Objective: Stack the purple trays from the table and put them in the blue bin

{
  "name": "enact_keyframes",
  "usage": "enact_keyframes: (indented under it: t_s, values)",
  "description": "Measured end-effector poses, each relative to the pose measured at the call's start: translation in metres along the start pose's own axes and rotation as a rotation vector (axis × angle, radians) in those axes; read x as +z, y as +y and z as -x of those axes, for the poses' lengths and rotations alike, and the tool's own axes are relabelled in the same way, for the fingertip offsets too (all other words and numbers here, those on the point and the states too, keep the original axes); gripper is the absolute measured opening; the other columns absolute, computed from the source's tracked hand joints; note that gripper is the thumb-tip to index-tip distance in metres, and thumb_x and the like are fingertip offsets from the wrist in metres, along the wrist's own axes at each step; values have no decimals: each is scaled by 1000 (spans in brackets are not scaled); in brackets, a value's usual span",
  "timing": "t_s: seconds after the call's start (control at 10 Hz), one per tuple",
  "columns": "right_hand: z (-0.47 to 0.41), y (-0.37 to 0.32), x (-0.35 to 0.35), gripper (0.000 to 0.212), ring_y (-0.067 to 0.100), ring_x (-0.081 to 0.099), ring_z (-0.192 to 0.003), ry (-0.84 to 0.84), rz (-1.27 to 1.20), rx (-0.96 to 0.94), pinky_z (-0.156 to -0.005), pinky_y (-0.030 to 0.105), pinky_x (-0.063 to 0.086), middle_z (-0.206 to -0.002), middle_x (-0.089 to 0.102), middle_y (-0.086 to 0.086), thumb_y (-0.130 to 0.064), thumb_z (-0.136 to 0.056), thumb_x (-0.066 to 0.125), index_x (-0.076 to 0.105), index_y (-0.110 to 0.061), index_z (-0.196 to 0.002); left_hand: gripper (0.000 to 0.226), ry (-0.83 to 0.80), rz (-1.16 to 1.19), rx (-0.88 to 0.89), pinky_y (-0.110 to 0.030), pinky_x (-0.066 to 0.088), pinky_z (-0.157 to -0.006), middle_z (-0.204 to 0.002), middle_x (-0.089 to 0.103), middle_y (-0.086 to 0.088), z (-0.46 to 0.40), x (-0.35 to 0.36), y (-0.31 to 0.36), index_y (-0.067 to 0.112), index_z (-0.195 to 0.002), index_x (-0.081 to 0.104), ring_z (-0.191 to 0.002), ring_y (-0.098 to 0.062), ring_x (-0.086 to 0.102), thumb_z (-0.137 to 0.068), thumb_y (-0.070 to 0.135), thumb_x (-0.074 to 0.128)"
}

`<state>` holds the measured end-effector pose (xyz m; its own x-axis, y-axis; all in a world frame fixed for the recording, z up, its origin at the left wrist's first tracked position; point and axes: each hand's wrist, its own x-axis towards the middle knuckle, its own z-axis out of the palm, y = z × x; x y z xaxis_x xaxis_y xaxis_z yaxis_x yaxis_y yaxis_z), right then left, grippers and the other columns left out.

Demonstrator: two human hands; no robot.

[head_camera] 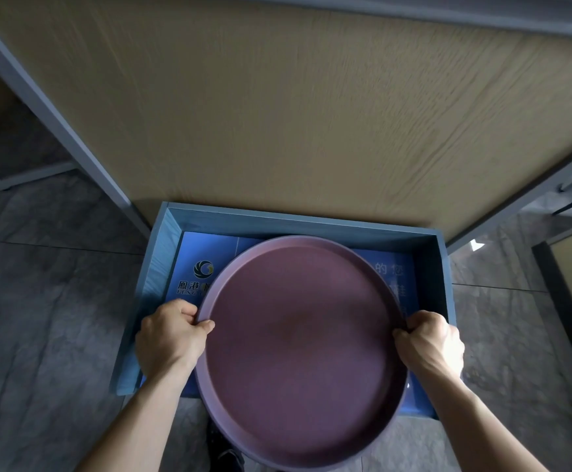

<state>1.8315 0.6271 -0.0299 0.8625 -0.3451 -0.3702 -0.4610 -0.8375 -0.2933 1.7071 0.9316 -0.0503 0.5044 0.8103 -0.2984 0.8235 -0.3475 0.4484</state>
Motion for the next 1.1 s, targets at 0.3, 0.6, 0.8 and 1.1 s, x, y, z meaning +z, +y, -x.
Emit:
enact_keyframes:
  t_s: [0.3, 0.6, 0.8, 1.1]
  values:
    - [25, 20, 25, 68, 36, 49, -124, 92, 134, -317, -90, 46, 49, -141, 46, 14, -34, -85, 67, 40, -23, -146, 68, 92, -291, 385, -47, 48, -90, -128, 58, -12, 26, 6, 6, 23, -131, 51, -116, -36, 56, -72, 32, 81]
    - [42, 46, 46, 93, 29, -20, -151, -45, 392, -701, -122, 52, 14, -167, 6, -2, -89, -74, 31, 13, -45, -155, 114, -229, -416, 716, -48, 13, -123, -165, 15, -5, 62, 40, -10, 41, -153, 22, -153, -29, 7, -54, 82, 60]
    - [42, 46, 46, 93, 29, -26, -149, -82, 458, -679, -122, 55, 3, -168, -3, -3, -89, -75, 25, -1, -48, -154, 115, -227, -437, 716, -49, 17, -122, -165, 18, -6, 63, 41, -9, 40, -153, 25, -153, -31, 12, -53, 81, 63]
    - [63, 16, -7, 95, 26, -8, -153, -184, 419, -651, -123, 50, -2, -168, -2, 2, -87, -74, 32, 14, -42, -155, 105, -275, -539, 757, -46, 7, -124, -167, 13, -5, 74, -1, 30, 39, -156, 10, -153, -29, 10, -69, 81, 52]
